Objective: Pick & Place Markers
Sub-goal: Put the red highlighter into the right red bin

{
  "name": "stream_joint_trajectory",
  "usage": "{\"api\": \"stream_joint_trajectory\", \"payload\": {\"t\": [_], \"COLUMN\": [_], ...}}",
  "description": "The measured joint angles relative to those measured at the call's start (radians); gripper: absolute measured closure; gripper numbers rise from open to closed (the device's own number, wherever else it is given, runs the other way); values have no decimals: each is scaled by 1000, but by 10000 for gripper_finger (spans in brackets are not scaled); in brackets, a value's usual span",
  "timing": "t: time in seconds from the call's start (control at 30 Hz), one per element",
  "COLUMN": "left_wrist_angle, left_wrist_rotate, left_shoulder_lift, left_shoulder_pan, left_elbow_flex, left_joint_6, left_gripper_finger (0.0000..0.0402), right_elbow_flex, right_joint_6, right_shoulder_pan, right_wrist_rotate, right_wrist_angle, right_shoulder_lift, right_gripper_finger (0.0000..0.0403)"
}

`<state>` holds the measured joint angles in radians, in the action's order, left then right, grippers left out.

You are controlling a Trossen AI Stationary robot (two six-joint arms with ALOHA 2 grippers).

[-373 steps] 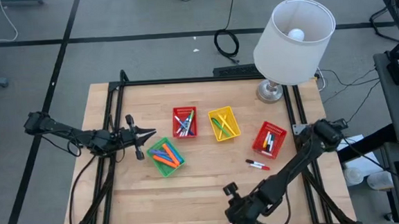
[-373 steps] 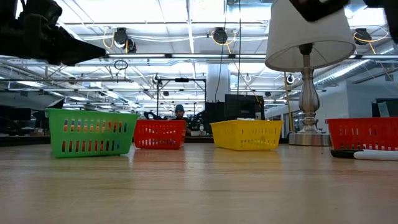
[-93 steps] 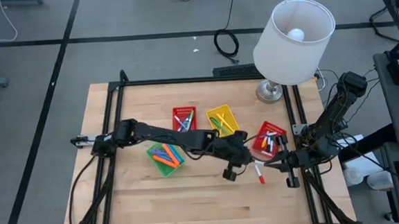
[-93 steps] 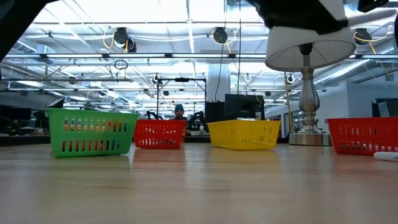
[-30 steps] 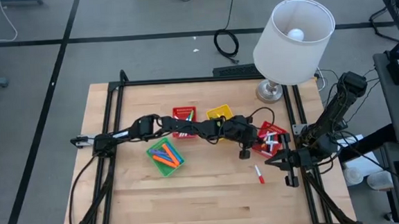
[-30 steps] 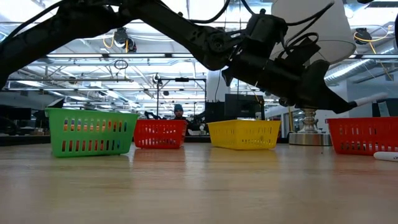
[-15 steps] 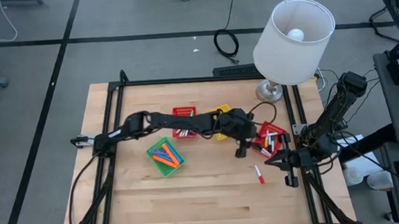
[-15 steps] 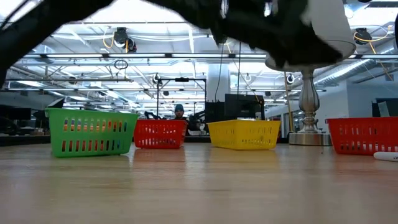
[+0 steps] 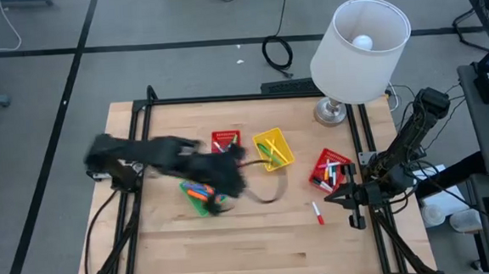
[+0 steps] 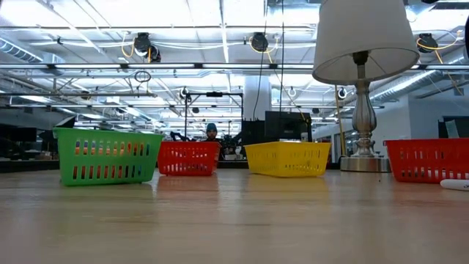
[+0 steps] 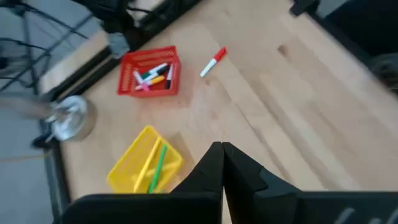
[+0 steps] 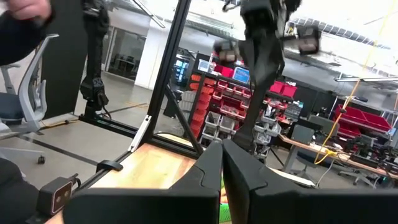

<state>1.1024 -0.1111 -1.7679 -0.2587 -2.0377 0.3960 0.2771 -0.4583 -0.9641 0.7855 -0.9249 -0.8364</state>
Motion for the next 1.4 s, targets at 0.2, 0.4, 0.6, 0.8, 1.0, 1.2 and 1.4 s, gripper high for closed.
{"api": "stream_joint_trajectory", "payload": {"t": [0.2,0.4,0.6,0.8,1.0,1.2,1.4], "left_wrist_angle": [113,-129,-549,-719,-940,-1159,-1225], "left_wrist_rotate": [-20,-272,-487,-542,-405,-388,-395], "left_shoulder_lift": [304,704,1031,1266,1423,1512,1580], "left_shoulder_pan": [-83,-203,-251,-243,-243,-264,-290], "left_elbow_flex": [51,440,973,1330,1625,1822,1903], "left_joint_6": [-226,-413,-424,-422,-350,-295,-248], "left_gripper_finger": [399,399,400,400,400,400,400], "right_elbow_flex": [0,0,0,0,0,0,0], "right_joint_6": [48,127,165,197,192,239,241], "right_shoulder_pan": [0,0,9,8,23,39,58], "right_wrist_rotate": [-1,-1,-4,-86,-83,-82,-80], "right_wrist_angle": [21,119,122,121,116,114,92], "right_shoulder_lift": [0,0,0,-14,-32,-65,-93], "right_gripper_finger": [403,403,403,403,403,403,403]}}
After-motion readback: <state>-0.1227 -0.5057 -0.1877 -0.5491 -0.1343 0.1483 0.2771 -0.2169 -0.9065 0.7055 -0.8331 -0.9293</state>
